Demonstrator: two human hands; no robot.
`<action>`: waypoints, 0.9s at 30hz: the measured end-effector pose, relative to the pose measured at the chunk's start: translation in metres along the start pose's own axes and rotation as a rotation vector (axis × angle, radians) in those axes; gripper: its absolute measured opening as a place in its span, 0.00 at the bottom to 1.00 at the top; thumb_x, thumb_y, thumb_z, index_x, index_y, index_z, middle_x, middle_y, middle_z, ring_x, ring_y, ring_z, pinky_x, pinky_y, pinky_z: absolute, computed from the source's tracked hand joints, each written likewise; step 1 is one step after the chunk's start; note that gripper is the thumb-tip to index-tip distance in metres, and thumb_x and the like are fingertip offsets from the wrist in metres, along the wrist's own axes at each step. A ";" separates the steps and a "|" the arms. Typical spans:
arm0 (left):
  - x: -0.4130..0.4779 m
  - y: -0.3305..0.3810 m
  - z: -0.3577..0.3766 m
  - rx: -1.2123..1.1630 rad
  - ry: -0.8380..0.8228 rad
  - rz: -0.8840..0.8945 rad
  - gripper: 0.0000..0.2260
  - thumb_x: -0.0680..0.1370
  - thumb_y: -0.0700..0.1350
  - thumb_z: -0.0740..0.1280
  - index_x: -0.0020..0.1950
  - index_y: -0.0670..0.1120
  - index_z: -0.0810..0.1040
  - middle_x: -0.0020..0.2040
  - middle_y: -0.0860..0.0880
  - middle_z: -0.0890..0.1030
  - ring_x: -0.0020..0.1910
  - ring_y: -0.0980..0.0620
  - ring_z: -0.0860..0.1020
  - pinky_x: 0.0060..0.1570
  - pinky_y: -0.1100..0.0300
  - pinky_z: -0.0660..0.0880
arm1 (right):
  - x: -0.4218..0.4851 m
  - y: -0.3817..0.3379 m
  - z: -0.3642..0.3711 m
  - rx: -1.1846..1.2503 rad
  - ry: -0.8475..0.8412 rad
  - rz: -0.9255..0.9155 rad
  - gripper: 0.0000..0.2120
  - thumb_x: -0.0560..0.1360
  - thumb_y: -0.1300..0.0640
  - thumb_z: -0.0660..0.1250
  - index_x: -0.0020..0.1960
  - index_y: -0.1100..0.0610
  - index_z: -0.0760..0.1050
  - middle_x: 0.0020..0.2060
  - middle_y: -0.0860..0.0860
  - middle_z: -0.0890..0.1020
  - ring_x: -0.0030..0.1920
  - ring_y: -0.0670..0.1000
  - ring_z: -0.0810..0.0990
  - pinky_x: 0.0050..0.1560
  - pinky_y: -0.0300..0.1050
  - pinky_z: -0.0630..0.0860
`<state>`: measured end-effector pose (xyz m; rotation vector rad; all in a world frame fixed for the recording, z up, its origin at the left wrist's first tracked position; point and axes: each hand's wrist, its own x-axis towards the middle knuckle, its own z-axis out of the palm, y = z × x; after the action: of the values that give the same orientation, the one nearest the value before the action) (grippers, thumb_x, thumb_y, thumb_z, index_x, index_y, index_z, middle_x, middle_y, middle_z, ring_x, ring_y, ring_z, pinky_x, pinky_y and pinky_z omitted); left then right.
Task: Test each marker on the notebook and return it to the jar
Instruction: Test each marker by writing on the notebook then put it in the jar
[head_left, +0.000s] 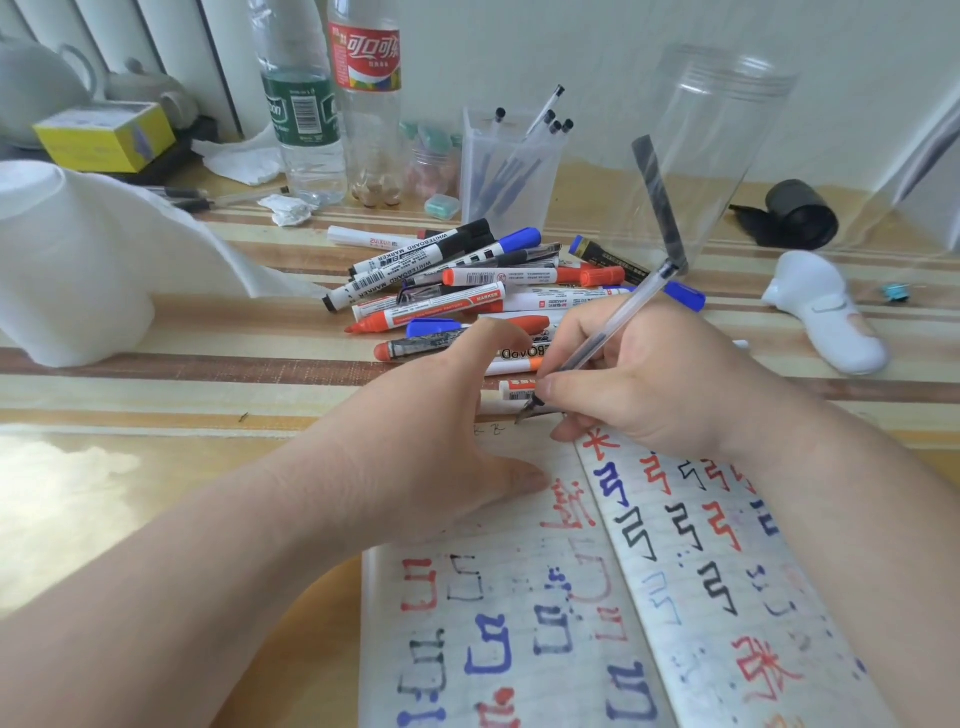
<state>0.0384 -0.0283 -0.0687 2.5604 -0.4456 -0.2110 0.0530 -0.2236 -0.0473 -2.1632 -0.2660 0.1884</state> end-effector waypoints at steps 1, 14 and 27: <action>0.000 0.000 0.001 0.001 0.012 -0.001 0.36 0.67 0.64 0.78 0.64 0.72 0.57 0.35 0.59 0.71 0.32 0.62 0.72 0.31 0.63 0.66 | 0.000 0.000 0.000 -0.008 0.007 0.005 0.09 0.75 0.65 0.74 0.39 0.55 0.81 0.34 0.54 0.86 0.33 0.52 0.87 0.31 0.42 0.81; 0.000 0.005 0.001 0.024 0.022 -0.065 0.35 0.66 0.64 0.78 0.62 0.72 0.56 0.35 0.57 0.73 0.28 0.61 0.76 0.28 0.62 0.70 | 0.001 0.001 -0.003 0.072 0.012 0.031 0.09 0.74 0.68 0.72 0.38 0.58 0.81 0.29 0.51 0.83 0.33 0.55 0.87 0.43 0.64 0.85; 0.000 0.005 0.003 0.027 0.015 -0.077 0.41 0.67 0.64 0.78 0.69 0.68 0.53 0.37 0.58 0.72 0.33 0.61 0.74 0.32 0.62 0.69 | 0.003 0.002 -0.001 0.007 0.000 0.016 0.09 0.74 0.66 0.73 0.38 0.55 0.81 0.33 0.52 0.85 0.34 0.54 0.88 0.36 0.49 0.84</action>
<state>0.0366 -0.0338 -0.0689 2.6068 -0.3464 -0.2151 0.0562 -0.2247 -0.0481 -2.1590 -0.2475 0.1983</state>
